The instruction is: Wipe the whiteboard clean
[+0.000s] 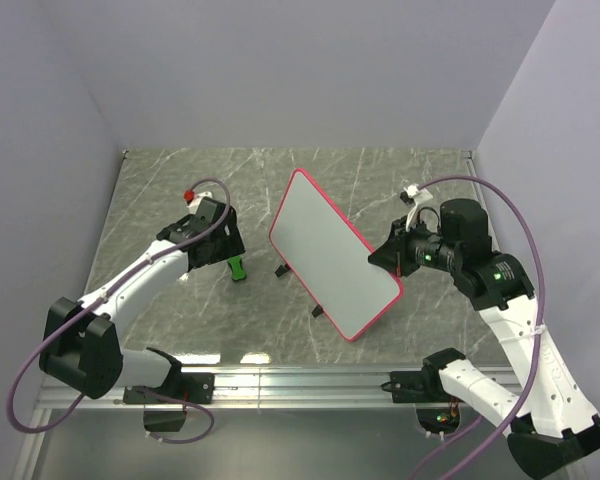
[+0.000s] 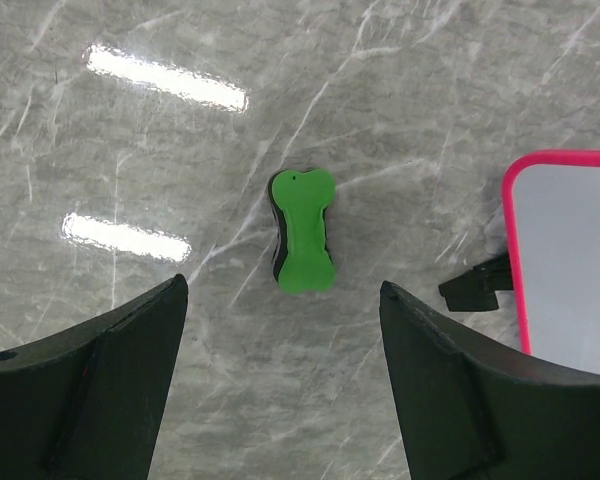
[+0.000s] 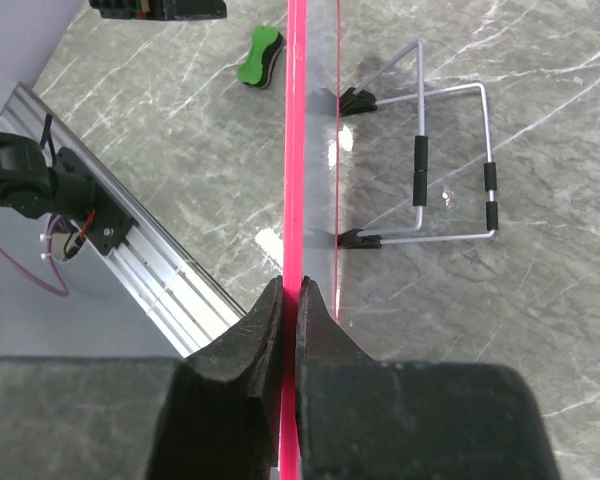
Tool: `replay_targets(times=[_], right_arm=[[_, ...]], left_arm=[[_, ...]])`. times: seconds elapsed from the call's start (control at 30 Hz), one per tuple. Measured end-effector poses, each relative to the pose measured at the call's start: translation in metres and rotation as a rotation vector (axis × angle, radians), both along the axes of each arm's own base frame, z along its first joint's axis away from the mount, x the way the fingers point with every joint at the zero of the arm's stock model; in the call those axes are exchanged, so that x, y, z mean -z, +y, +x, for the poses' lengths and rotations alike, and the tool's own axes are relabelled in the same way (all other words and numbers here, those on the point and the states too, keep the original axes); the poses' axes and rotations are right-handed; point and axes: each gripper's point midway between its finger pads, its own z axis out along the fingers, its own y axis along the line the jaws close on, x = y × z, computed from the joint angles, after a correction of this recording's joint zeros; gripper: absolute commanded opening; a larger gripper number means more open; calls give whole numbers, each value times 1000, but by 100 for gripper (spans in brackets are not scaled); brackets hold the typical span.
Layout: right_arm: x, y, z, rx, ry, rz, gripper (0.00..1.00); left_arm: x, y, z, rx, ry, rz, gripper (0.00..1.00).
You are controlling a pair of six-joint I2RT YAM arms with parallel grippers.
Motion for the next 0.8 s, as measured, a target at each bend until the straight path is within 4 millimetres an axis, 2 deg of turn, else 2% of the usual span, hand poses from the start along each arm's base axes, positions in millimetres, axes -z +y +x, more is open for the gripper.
replay_targets(times=[0.2,0.27,0.4,0.43,0.67,0.7,0.73,0.8], right_arm=[[0,3,8,11,14,2,2],[0,4,12,15,24,4,13],[0,9,22,17,46,11,22],[0,11,24,17,51,14,29],[4,16,29,24,102,29,52],[4,16,29,27,106,29,59],[5,16,29,31,113,30,71],[7,15,30,46,122,26,79]], left_arm=[[4,-2,3,0,16,7,82],[1,-3,6,0,9,2,82],[-1,-6,8,-2,1,-15,82],[-1,-7,8,-3,0,-20,82],[-2,-8,8,-14,-4,-37,82],[-3,-8,8,-14,-5,-38,82],[-4,-8,8,-14,-7,-39,82],[-6,-8,8,-14,-13,-41,82]])
